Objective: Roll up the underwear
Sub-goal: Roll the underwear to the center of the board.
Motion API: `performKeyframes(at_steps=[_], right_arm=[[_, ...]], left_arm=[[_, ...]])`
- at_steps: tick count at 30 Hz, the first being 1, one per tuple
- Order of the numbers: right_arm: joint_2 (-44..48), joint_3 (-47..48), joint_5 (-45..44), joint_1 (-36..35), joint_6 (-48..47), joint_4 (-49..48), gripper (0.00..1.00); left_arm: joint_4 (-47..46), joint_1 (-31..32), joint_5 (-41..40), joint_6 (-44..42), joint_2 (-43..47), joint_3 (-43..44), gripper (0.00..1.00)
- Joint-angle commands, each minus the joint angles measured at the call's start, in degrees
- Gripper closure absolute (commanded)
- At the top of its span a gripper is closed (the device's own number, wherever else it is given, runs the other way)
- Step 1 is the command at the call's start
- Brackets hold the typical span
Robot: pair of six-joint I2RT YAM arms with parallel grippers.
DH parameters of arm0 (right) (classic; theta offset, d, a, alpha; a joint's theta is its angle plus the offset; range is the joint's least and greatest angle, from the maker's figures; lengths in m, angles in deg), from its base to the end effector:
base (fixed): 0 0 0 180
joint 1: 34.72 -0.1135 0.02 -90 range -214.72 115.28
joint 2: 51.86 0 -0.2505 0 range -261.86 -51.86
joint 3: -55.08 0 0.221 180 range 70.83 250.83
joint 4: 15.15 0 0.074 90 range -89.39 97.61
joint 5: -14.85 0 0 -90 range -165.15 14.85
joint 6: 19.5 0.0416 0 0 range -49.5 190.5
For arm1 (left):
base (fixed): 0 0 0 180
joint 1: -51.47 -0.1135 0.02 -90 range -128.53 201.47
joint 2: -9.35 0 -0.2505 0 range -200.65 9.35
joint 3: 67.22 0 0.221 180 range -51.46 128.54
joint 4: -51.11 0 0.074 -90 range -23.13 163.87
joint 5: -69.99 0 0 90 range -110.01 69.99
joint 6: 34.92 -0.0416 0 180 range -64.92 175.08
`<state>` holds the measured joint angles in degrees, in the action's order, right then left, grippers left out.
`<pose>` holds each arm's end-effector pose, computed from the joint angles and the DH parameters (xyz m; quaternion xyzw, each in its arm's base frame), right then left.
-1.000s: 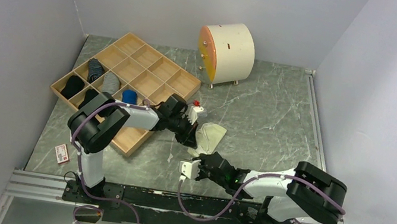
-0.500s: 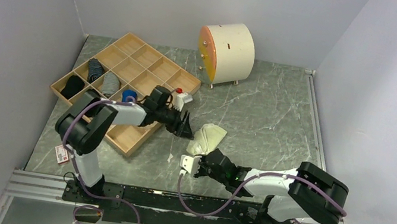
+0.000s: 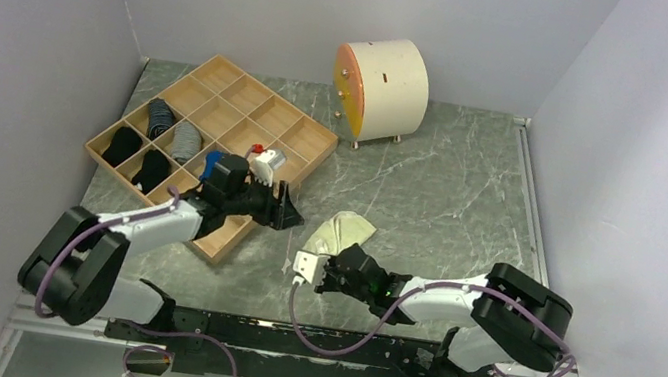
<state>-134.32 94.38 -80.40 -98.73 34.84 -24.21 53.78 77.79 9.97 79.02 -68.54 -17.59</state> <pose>0.1103 0.2176 0.1459 -0.6605 0.5856 0.0754 0.4639 0.2207 -0.1324 0.1972 0.1449 0.8376 -0.4060 0.3355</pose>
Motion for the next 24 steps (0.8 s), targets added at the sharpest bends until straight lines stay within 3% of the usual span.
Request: performKeyframes(at_steps=[1, 7, 12, 16, 24], right_arm=[[-2.61, 0.53, 3.76, -1.32, 3.66, -8.41, 1.00], [-6.39, -4.54, 4.49, -4.42, 4.42, -19.90, 1.00], [-8.24, -7.20, 3.47, -5.13, 2.98, -23.43, 1.00], [-10.04, -9.74, 3.39, -5.13, 2.39, -28.25, 1.00], [-11.34, -10.55, 3.81, -5.24, 1.55, -29.96, 1.00]], left_arm=[[-3.11, -0.17, -4.62, 2.73, 6.87, -4.83, 0.32], [-5.10, 1.27, -4.87, 8.63, 14.75, -13.49, 0.32], [-5.81, 9.50, -10.49, 13.26, 18.37, -18.45, 0.30], [-6.89, 13.80, -16.93, 14.95, 18.78, -21.54, 0.29], [-20.64, 13.91, -16.52, 16.35, 13.76, -24.70, 0.23]])
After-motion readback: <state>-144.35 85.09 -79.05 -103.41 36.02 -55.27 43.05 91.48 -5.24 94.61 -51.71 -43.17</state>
